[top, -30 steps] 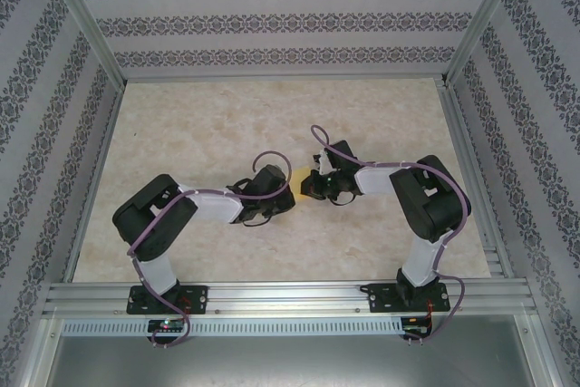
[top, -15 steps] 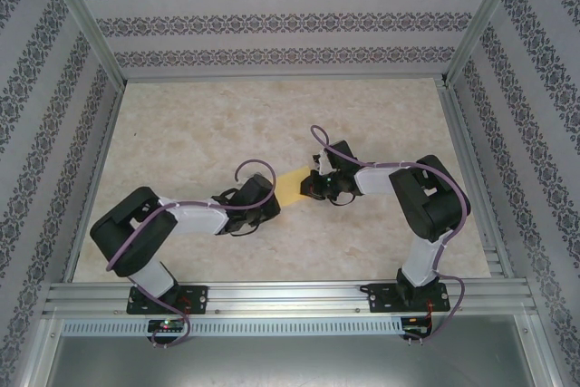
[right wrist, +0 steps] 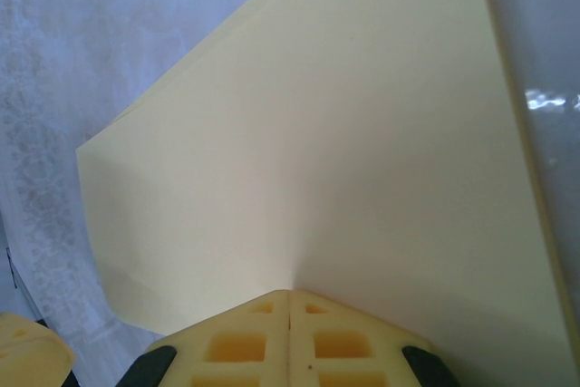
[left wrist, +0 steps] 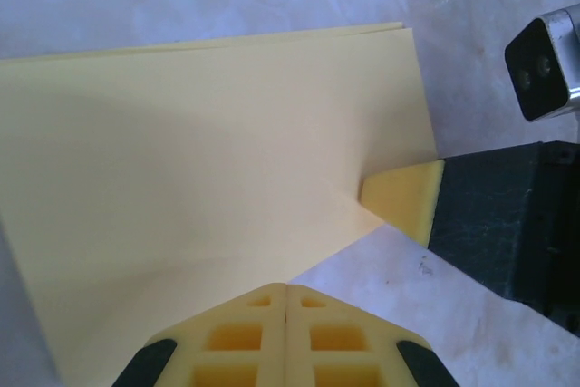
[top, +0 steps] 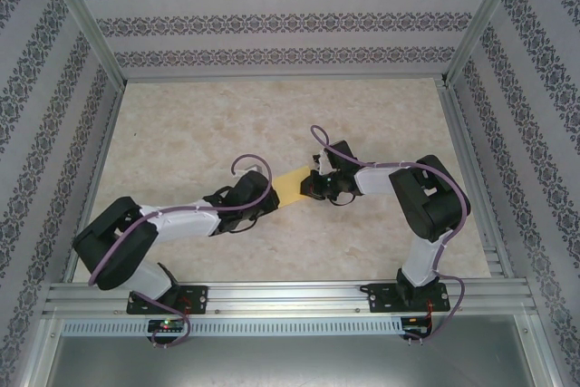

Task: Fold a paper plane with a square sheet of paper (pick it up from the middle)
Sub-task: First fold in half a square sheet of paper at the center of the table.

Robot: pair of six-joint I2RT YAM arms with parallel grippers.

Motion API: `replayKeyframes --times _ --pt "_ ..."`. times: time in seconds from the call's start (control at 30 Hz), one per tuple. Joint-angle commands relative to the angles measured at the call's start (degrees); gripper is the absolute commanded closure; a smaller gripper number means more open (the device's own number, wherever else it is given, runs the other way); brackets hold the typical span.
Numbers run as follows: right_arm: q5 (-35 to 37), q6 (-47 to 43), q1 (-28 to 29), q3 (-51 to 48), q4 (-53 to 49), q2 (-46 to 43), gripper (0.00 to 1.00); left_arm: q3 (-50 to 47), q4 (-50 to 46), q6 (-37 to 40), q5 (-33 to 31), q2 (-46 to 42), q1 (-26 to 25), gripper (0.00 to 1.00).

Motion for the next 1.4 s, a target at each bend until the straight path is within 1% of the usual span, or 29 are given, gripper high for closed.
replayKeyframes --times 0.0,0.2,0.5,0.8,1.03,1.2,1.37 --pt "5.7 -0.2 0.2 -1.7 -3.5 4.1 0.94 2.9 3.2 1.6 0.7 3.8 -0.2 1.0" --pt "5.6 -0.2 0.1 -1.6 -3.8 4.2 0.94 2.2 1.9 0.7 -3.5 6.8 -0.1 1.0" --pt "5.8 -0.5 -0.3 -1.5 -3.9 5.0 0.94 -5.8 4.5 -3.4 -3.3 6.4 -0.2 1.0" --pt "6.9 -0.9 -1.1 -1.9 -4.9 5.8 0.94 -10.5 0.6 -4.8 -7.3 1.0 -0.2 1.0" --pt "7.1 -1.1 -1.5 -2.4 -4.7 6.0 0.94 -15.1 0.2 -6.7 -6.1 -2.5 -0.2 1.0" --pt "6.4 -1.0 -1.3 -2.1 -4.4 5.0 0.94 -9.6 -6.4 -1.3 -6.4 -7.3 -0.1 1.0" --pt "6.1 -1.1 -0.8 -1.4 -4.7 4.8 0.94 -3.5 -8.2 3.0 -4.7 -10.0 0.0 1.0"
